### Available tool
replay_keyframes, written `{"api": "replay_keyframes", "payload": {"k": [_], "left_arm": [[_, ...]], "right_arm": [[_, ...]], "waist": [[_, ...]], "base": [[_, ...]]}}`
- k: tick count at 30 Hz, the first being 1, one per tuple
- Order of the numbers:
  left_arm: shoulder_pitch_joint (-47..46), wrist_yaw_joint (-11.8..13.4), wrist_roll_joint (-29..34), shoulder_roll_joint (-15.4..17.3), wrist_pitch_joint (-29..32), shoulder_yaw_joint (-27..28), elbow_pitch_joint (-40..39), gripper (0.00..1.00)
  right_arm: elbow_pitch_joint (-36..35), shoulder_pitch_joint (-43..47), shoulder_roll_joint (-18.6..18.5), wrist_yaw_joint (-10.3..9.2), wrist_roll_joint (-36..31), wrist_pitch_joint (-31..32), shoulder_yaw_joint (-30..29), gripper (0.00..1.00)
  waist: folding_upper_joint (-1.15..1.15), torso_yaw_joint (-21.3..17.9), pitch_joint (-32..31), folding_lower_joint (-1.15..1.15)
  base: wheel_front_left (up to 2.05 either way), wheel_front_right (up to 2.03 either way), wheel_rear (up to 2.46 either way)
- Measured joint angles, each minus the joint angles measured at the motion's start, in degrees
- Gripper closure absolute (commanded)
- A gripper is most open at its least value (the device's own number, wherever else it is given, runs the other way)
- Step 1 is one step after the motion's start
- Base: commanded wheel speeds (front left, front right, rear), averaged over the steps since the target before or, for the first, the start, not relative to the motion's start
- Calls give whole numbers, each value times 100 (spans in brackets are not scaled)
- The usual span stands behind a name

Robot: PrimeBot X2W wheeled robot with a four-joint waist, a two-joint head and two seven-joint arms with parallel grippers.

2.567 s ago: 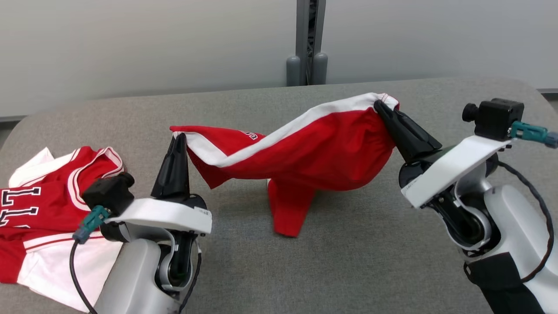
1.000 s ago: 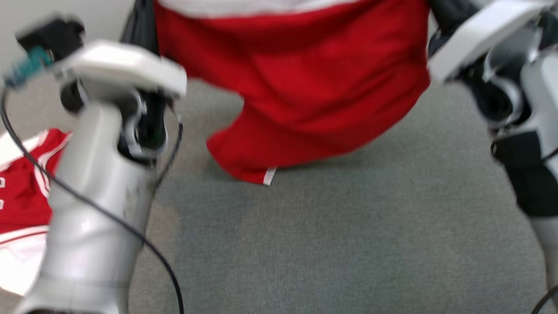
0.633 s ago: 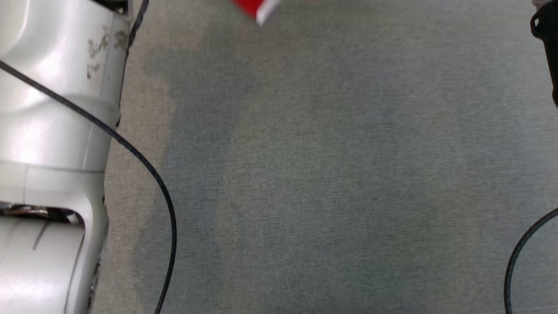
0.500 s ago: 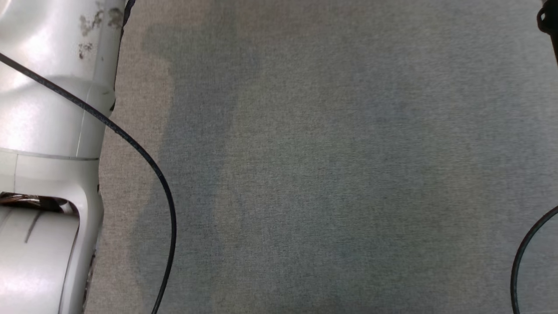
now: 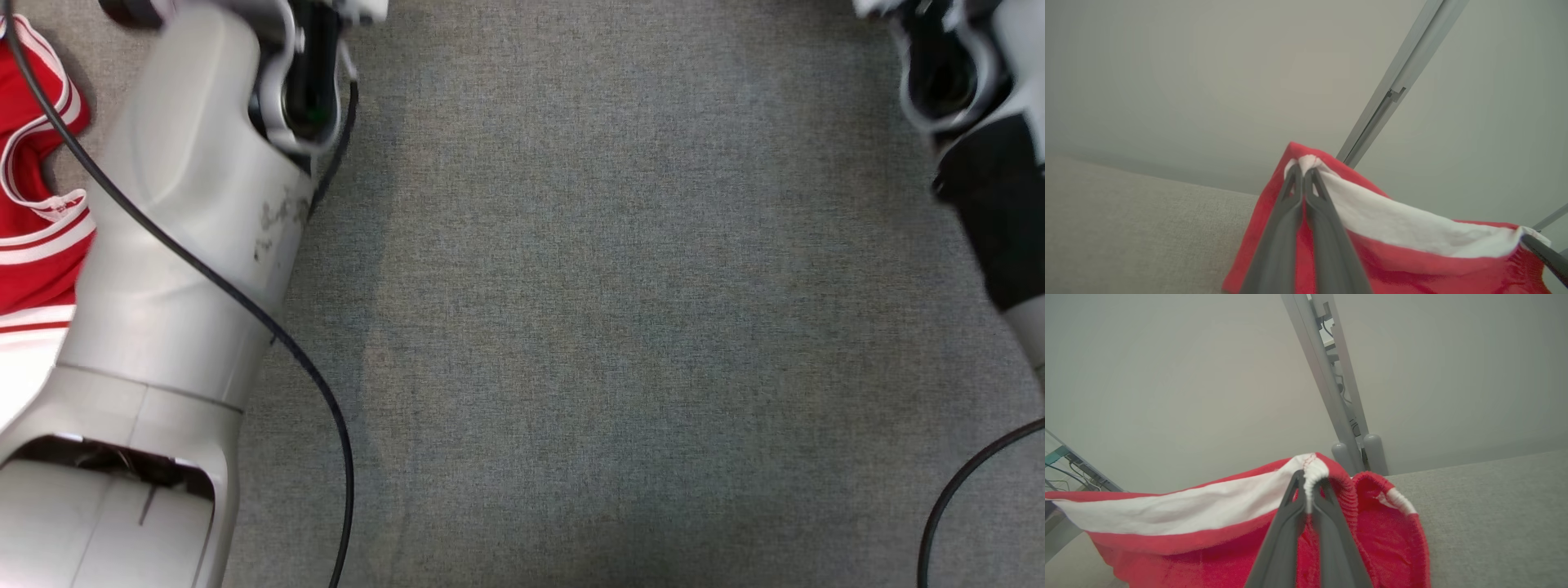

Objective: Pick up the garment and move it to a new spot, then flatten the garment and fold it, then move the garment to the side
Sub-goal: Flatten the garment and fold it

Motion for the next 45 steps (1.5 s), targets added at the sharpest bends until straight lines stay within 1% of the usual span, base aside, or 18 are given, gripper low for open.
{"api": "replay_keyframes", "payload": {"k": [4,9,14,20,21,24,33,36,45], "left_arm": [[388,-105,58,3,-1,79,208,100],[938,-275,250,1,-1,219,266,100],[1438,-368,463,-4,-1,298,263,100],[1832,-376,456,-2,-1,357,281,100],[1936,-375,445,-3,-1,359,293,100],[2114,-375,283,-4,-1,448,307,100],[2682,-452,258,-2,-1,452,548,100],[2894,-479,258,-4,-1,436,604,100],[3503,-499,160,-5,-1,587,552,100]], "right_arm": [[-86,433,-2,0,447,3,402,100],[-288,962,-41,0,1009,2,737,100],[-492,1341,-79,0,1449,1,1015,100],[-631,1748,-121,0,1826,0,1343,100],[-660,1879,-138,0,1971,1,1419,100],[-691,2081,-147,0,2160,33,1559,100],[-808,2750,-236,0,2752,571,1986,100],[-847,2964,-278,0,2876,714,2111,100],[-826,3340,-430,0,3120,736,2280,100]], "waist": [[0,-1,-6,0],[0,-38,-169,0],[0,-92,-409,0],[0,-160,-728,0],[0,-179,-840,0],[0,-214,-1010,0],[0,-317,-1565,0],[0,-337,-1737,0],[0,-300,-2150,0]], "base": [[0,0,0],[0,0,0],[0,0,0],[0,0,0],[0,0,0],[0,0,0],[0,0,0],[0,0,0],[0,0,0]]}}
